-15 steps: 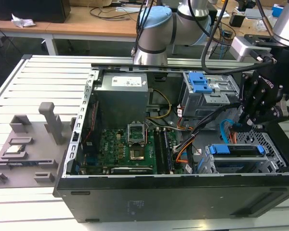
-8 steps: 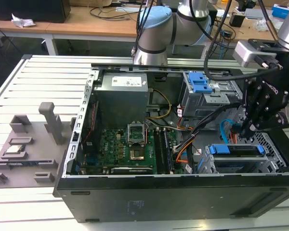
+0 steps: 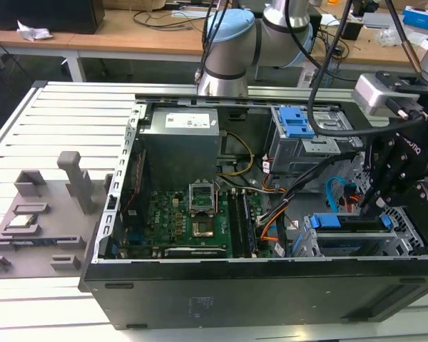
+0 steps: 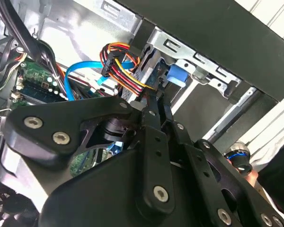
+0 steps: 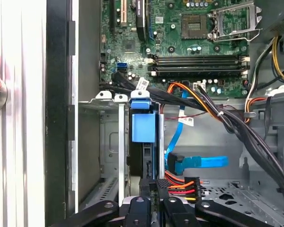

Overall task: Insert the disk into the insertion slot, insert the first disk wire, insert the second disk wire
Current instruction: 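Insert the first disk wire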

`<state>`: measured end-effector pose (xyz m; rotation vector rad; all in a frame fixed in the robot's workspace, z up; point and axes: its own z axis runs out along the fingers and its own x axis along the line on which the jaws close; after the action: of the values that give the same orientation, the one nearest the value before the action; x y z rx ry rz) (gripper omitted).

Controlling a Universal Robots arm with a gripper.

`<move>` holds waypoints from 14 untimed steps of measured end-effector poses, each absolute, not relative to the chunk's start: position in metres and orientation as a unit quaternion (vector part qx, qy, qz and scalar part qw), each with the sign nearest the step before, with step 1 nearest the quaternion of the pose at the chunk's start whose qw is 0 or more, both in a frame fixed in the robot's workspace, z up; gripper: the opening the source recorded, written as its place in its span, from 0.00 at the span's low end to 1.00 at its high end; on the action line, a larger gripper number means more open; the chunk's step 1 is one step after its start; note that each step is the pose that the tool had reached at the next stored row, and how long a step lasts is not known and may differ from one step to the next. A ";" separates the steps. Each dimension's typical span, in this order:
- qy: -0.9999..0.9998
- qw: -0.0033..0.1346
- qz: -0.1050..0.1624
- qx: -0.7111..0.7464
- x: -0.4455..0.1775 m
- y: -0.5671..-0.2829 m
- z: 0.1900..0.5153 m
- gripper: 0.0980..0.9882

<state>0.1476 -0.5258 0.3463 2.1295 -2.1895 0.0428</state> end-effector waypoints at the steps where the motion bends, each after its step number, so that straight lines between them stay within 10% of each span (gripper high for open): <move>1: -0.716 0.044 0.014 0.696 0.148 -0.526 0.345 0.08; 14: -0.716 0.044 0.014 0.696 0.149 -0.526 0.339 0.08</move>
<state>0.1493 -0.5256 0.3388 2.1285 -2.1895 0.0436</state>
